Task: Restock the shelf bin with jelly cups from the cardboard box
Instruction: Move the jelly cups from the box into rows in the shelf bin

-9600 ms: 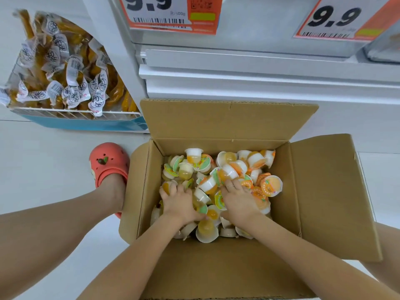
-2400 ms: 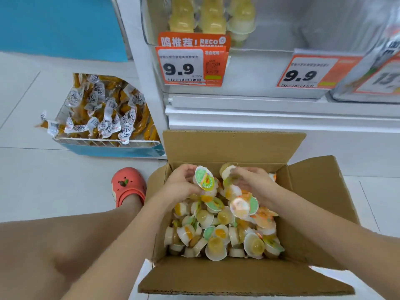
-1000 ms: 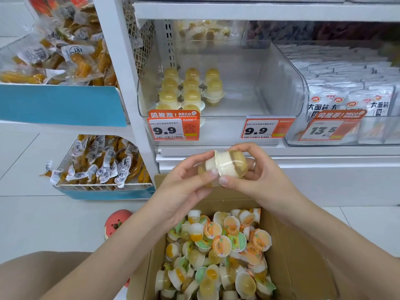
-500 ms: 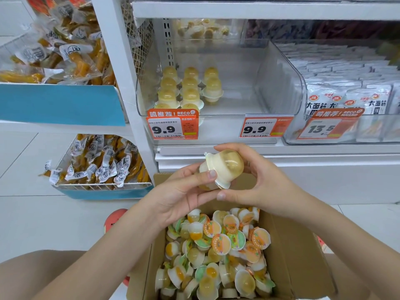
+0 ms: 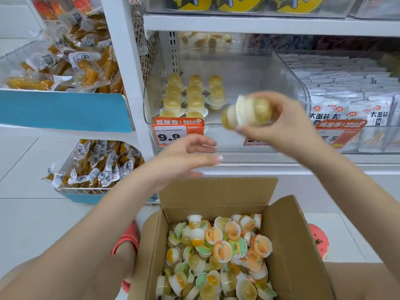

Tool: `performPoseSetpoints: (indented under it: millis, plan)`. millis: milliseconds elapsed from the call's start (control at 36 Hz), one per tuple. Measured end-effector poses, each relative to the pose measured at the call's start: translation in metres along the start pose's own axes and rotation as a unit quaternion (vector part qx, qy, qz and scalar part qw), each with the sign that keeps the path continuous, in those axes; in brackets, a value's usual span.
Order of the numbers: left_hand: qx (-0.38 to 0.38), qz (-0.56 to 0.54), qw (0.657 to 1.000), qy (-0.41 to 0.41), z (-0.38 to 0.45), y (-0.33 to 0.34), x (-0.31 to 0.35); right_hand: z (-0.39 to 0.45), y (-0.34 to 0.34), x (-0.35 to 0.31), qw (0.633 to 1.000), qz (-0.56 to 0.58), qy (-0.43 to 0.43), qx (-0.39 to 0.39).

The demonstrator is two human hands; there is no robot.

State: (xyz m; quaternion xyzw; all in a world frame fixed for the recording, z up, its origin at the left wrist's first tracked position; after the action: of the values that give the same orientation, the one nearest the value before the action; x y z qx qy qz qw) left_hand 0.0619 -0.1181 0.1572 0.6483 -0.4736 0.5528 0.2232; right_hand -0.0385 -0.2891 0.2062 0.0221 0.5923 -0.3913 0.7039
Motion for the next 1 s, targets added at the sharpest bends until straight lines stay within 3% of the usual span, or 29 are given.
performPoseSetpoints:
  millis: [83, 167, 278, 500, 1000]
  plan:
    - [0.091, 0.206, 0.974, 0.029, 0.009, -0.021, -0.001, 0.057, -0.006, 0.006, 0.991, -0.128, 0.032, 0.021]
    - [0.111, 0.266, 0.957, 0.022, 0.019, -0.028, -0.008, 0.104, 0.012, 0.026, 0.965, -0.248, 0.074, -0.041]
    - [0.112, 0.298, 0.947, 0.034, 0.026, -0.031, -0.010, 0.130, 0.045, 0.061, 0.934, -0.317, 0.104, -0.129]
    - [0.135, 0.330, 0.932, 0.056, 0.030, -0.029, -0.009, 0.130, 0.064, 0.081, 0.941, -0.277, 0.106, -0.160]
    - [0.143, 0.330, 0.931, 0.059, 0.030, -0.026, -0.010, 0.127, 0.063, 0.077, 0.963, -0.216, 0.105, -0.125]
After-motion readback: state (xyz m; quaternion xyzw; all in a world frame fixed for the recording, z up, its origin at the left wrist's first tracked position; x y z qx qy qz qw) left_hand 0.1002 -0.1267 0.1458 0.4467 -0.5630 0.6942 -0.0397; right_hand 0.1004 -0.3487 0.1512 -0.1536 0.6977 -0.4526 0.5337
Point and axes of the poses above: each hand's wrist, its own z-axis towards the middle knuckle, its own y-axis out of the palm, x = y × z, the point moved 3 cm from there along z, towards the middle knuckle, and after that the axes turned 6 degrees about z, right-handed, at the moved point
